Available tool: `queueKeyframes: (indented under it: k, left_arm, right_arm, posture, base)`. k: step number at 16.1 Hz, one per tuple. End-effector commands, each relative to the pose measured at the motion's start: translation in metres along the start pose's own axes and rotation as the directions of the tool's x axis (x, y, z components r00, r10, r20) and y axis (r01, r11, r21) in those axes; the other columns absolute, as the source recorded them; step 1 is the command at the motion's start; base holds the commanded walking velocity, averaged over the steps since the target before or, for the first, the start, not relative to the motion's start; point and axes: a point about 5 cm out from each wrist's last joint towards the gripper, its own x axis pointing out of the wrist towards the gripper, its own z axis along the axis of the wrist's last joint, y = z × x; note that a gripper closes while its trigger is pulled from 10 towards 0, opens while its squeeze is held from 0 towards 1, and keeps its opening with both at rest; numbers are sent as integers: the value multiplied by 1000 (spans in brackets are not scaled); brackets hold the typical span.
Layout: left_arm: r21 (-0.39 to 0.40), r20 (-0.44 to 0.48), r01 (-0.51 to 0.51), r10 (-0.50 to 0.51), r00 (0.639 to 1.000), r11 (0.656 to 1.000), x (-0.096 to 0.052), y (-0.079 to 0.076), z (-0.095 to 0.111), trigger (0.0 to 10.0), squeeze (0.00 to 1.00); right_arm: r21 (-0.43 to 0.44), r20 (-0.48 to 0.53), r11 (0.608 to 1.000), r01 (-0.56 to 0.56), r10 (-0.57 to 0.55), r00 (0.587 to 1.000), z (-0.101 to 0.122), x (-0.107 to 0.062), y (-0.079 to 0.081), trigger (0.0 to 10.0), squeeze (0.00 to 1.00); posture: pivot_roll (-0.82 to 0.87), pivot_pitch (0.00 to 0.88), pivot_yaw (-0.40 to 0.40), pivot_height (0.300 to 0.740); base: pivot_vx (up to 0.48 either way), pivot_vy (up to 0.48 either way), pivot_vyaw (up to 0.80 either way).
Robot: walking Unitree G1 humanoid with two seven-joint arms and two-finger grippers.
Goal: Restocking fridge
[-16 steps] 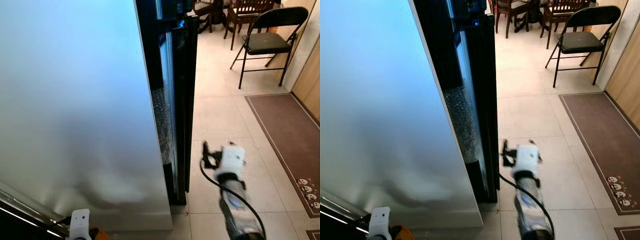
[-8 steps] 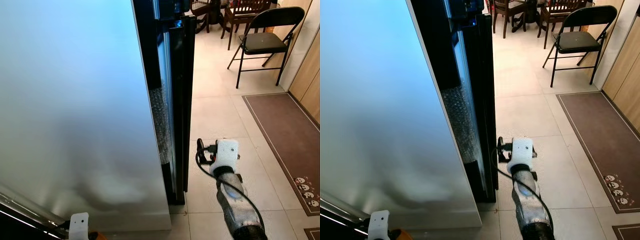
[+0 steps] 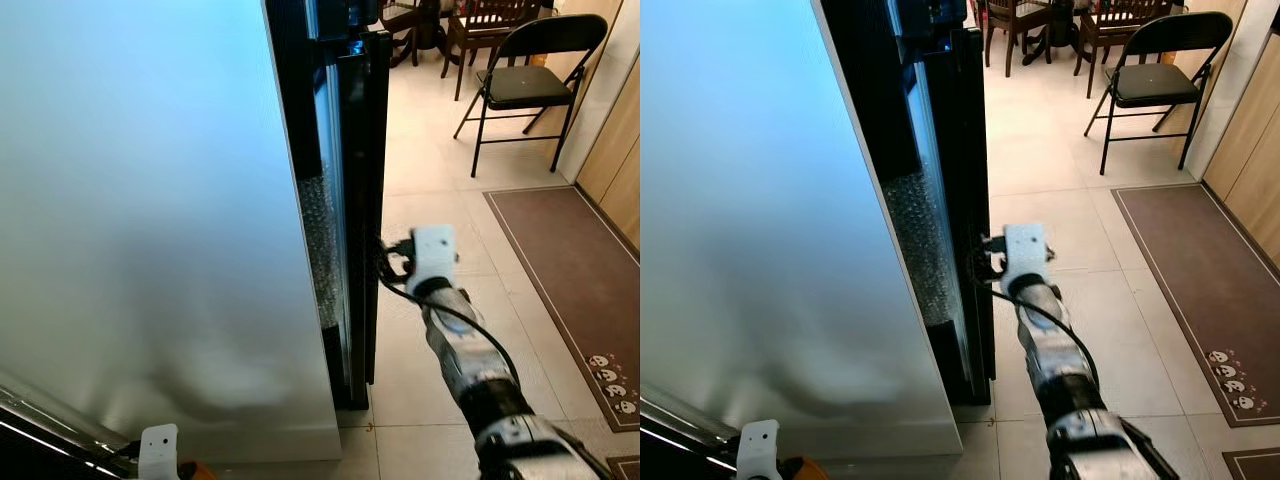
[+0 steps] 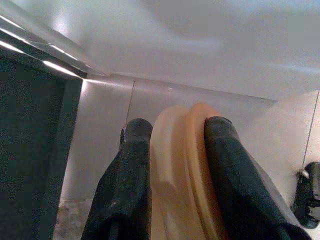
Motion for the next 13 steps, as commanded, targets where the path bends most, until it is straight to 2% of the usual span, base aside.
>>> queueKeyframes:
  k: [1, 4, 8, 13]
  left_arm:
    - [-19, -6, -15, 15, 1000, 1000, 0, 1, -3, 10000, 0]
    - [-28, -21, -25, 24, 999, 999, -2, 5, -8, 10000, 0]
    - [-37, -29, -30, 29, 999, 999, -2, 7, -11, 10000, 0]
    - [-47, -36, -32, 31, 999, 998, -3, 6, -13, 10000, 0]
  right_arm:
    - [-2, -4, 999, -52, 52, 999, 5, 5, 11, 10000, 0]
    - [3, -12, 993, -120, 120, 993, 10, 12, 22, 10000, 0]
    - [-41, 8, 987, -155, 156, 988, 23, 19, 24, 10000, 0]
    - [-65, 45, 993, -101, 104, 994, 41, 27, 14, 10000, 0]
  posture:
    - [-107, 0, 73, 740]
    - [-105, 0, 70, 740]
    - [-98, 0, 62, 740]
    - [-96, 0, 58, 740]
  base:
    - [0, 0, 0]
    - [0, 0, 0]
    - [0, 0, 0]
    - [0, 0, 0]
